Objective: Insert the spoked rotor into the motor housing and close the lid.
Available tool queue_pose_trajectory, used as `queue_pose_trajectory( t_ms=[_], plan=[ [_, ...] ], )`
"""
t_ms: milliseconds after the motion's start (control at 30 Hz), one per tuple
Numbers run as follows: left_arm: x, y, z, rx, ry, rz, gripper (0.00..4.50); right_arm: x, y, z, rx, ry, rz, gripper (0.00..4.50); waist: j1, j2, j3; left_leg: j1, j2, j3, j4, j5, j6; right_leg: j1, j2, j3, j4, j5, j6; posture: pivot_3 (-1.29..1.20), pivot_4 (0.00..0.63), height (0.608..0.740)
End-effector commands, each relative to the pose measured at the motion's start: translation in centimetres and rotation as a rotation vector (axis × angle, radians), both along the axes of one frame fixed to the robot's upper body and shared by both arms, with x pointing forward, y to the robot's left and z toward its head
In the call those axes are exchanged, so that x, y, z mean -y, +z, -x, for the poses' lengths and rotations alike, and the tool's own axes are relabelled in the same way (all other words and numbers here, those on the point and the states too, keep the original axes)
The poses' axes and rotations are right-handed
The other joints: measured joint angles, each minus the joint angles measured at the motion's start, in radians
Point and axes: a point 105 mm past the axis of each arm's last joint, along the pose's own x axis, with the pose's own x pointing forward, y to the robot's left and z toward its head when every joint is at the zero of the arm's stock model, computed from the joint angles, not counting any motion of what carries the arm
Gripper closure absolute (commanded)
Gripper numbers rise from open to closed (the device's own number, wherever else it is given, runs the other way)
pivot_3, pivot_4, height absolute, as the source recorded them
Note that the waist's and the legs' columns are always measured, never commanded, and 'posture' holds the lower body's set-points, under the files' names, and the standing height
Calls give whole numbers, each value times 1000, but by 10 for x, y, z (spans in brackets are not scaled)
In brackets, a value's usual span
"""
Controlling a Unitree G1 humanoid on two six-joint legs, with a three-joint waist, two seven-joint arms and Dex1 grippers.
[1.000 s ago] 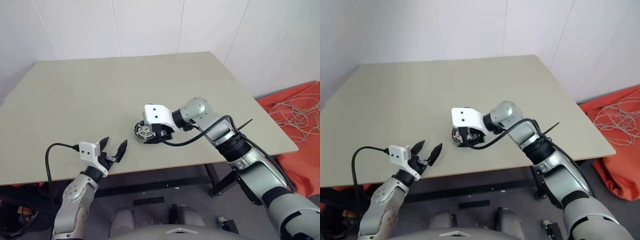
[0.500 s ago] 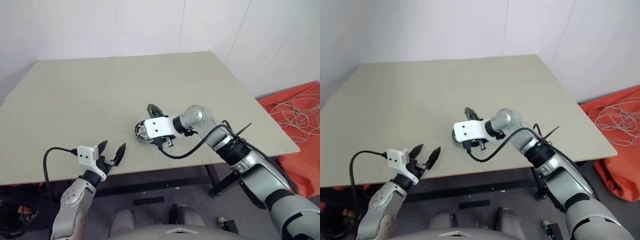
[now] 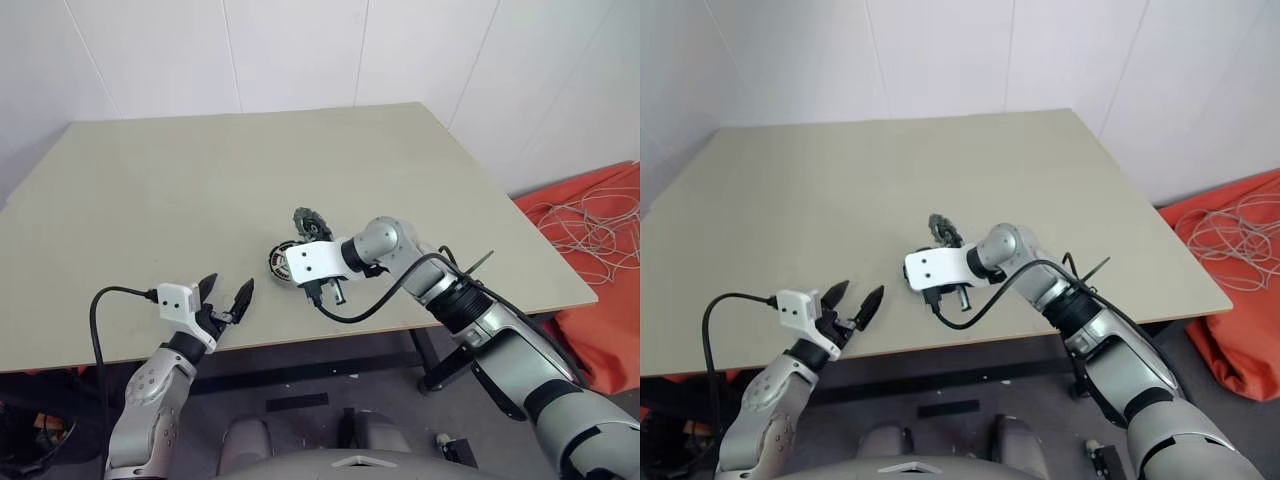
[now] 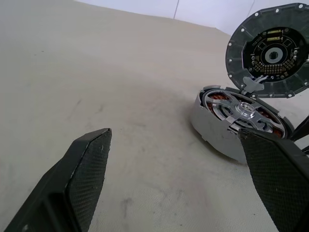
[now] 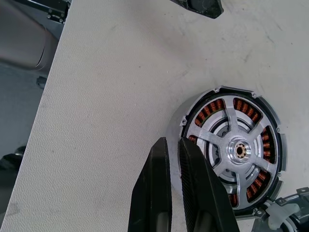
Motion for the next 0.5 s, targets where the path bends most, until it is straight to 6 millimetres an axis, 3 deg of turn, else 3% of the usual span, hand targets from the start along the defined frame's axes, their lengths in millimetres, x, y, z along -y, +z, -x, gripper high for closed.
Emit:
queue_pose_trajectory(
  t_ms=[33,133,500],
  plan=[
    [-1,12,-1,47,-3,-3,0,-3,13,-5,30,-6,-37,3495,0,0,0,0,0,0,0,0,0,0,0,0,0,0,0,0,0,740],
    [-3,8,1,42,-4,-3,0,-4,15,-7,58,-6,-40,2534,0,0,0,0,0,0,0,0,0,0,0,0,0,0,0,0,0,740],
    [-2,4,5,41,-5,-3,0,2,9,-11,50,-20,6,2534,0,0,0,0,0,0,0,0,0,0,0,0,0,0,0,0,0,740]
  ],
)
